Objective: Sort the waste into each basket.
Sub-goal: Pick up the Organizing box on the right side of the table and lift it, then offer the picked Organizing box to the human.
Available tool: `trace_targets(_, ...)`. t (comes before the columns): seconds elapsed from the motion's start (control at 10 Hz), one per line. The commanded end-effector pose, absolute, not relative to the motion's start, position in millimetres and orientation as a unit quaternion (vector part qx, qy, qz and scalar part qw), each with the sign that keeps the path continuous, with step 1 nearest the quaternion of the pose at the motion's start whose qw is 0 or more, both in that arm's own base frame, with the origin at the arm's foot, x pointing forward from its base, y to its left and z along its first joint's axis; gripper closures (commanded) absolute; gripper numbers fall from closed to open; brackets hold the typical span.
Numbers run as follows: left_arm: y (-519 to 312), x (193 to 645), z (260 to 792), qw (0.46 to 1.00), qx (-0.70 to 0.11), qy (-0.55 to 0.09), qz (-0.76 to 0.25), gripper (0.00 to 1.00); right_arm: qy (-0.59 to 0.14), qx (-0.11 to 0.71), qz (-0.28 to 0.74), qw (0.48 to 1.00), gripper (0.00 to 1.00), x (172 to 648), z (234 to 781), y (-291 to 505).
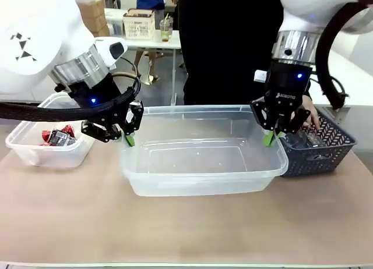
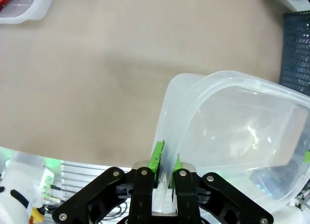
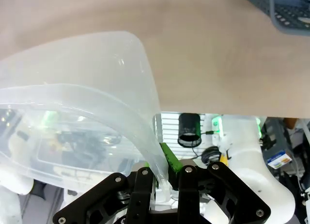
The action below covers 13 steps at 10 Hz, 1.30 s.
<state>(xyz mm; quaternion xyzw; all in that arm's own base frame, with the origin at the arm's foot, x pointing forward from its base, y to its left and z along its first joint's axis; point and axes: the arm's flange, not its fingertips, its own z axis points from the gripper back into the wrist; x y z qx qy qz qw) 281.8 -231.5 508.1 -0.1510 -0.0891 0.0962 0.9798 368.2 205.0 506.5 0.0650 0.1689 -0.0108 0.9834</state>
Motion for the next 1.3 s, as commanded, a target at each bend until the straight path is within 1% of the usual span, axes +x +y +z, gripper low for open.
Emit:
trace_targets(0.0,-224.1,292.0,501.6,0.977,-0.165,-0.101,0.090,1.00,0.184,0.057,-0.038,0.981,0.99,375.4,500.6,217.3)
trace_targets(0.1,-224.5,301.3,498.5,0.975,-0.164,-0.107,0.101,1.00,0.191,0.066,-0.045,0.978,0.99,377.0,491.5,215.1)
trace_targets(0.2,-225.0,309.1,495.5,0.973,-0.189,-0.091,0.092,1.00,0.193,0.050,-0.066,0.978,0.99,372.4,479.0,206.6)
trace_targets(0.3,-228.0,288.8,499.6,0.981,-0.148,-0.091,0.089,1.00,0.183,0.061,-0.016,0.981,0.99,373.9,494.9,209.1)
trace_targets(1.2,-228.0,288.8,499.6,0.981,-0.148,-0.091,0.089,1.00,0.183,0.061,-0.016,0.981,0.99,373.9,494.9,209.1)
